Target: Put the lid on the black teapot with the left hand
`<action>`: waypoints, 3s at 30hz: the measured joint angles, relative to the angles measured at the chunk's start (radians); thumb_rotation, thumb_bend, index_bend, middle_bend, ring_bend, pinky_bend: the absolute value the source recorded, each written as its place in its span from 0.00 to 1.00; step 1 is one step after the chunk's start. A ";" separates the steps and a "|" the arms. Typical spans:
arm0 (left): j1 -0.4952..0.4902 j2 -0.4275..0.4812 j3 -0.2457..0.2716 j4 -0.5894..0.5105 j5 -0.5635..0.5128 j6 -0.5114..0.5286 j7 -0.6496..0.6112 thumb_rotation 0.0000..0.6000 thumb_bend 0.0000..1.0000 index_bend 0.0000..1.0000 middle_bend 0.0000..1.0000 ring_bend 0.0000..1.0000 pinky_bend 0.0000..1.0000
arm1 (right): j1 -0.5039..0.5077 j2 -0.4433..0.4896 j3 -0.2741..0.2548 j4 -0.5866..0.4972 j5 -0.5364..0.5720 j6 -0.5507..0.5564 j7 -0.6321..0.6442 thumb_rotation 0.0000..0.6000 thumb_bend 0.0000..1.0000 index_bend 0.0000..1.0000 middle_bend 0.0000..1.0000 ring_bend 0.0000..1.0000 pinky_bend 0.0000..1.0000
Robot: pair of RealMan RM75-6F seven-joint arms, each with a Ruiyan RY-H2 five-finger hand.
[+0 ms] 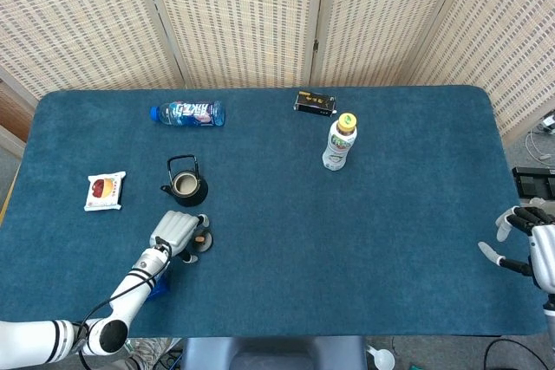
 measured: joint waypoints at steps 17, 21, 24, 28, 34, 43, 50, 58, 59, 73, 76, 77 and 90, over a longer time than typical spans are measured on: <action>-0.020 -0.028 0.003 0.019 -0.060 0.026 0.015 1.00 0.04 0.36 1.00 1.00 1.00 | -0.003 0.003 0.002 -0.001 -0.002 0.005 0.004 1.00 0.15 0.67 0.50 0.38 0.50; -0.020 -0.038 0.005 0.030 -0.065 0.028 0.011 1.00 0.04 0.36 1.00 1.00 1.00 | -0.005 0.004 0.002 -0.002 -0.002 0.009 0.002 1.00 0.15 0.67 0.50 0.38 0.50; -0.020 -0.043 0.007 0.039 -0.065 0.031 0.011 1.00 0.04 0.36 1.00 1.00 1.00 | -0.007 0.006 0.004 -0.003 -0.001 0.012 0.006 1.00 0.15 0.67 0.50 0.38 0.50; -0.020 -0.052 0.005 0.051 -0.065 0.031 0.004 1.00 0.04 0.36 1.00 1.00 1.00 | -0.008 0.007 0.005 -0.002 0.001 0.012 0.007 1.00 0.15 0.67 0.50 0.38 0.50; -0.021 -0.059 0.004 0.058 -0.064 0.029 -0.002 1.00 0.04 0.38 1.00 1.00 1.00 | -0.008 0.007 0.005 -0.002 0.000 0.012 0.009 1.00 0.15 0.67 0.50 0.38 0.50; -0.018 -0.065 -0.001 0.067 -0.053 0.025 -0.023 1.00 0.04 0.40 1.00 1.00 1.00 | -0.008 0.008 0.005 -0.001 0.001 0.010 0.011 1.00 0.15 0.67 0.50 0.38 0.50; -0.018 -0.073 -0.003 0.078 -0.055 0.020 -0.032 1.00 0.04 0.41 1.00 1.00 1.00 | -0.008 0.008 0.006 -0.001 0.002 0.010 0.010 1.00 0.15 0.67 0.50 0.38 0.50; -0.016 -0.080 -0.005 0.088 -0.046 0.022 -0.039 1.00 0.04 0.45 1.00 1.00 1.00 | -0.008 0.008 0.006 0.000 0.003 0.008 0.012 1.00 0.15 0.67 0.50 0.38 0.50; -0.016 -0.081 -0.005 0.090 -0.044 0.023 -0.040 1.00 0.04 0.45 1.00 1.00 1.00 | -0.008 0.008 0.006 0.000 0.003 0.008 0.012 1.00 0.15 0.67 0.50 0.38 0.50; -0.007 -0.076 -0.003 0.092 -0.016 0.032 -0.046 1.00 0.04 0.48 1.00 1.00 1.00 | -0.008 0.009 0.007 0.002 0.004 0.005 0.016 1.00 0.15 0.67 0.50 0.38 0.50; -0.005 -0.069 -0.003 0.084 -0.011 0.038 -0.044 1.00 0.04 0.48 1.00 1.00 1.00 | -0.007 0.008 0.006 0.003 0.004 0.004 0.015 1.00 0.15 0.67 0.50 0.38 0.50; -0.004 -0.066 -0.003 0.081 -0.010 0.040 -0.043 1.00 0.04 0.49 1.00 1.00 1.00 | -0.007 0.008 0.006 0.003 0.003 0.004 0.014 1.00 0.15 0.67 0.50 0.38 0.50; -0.011 -0.001 -0.020 0.021 -0.020 0.082 0.013 1.00 0.04 0.49 1.00 1.00 1.00 | -0.008 0.007 0.005 0.003 0.001 0.006 0.012 1.00 0.15 0.67 0.50 0.38 0.50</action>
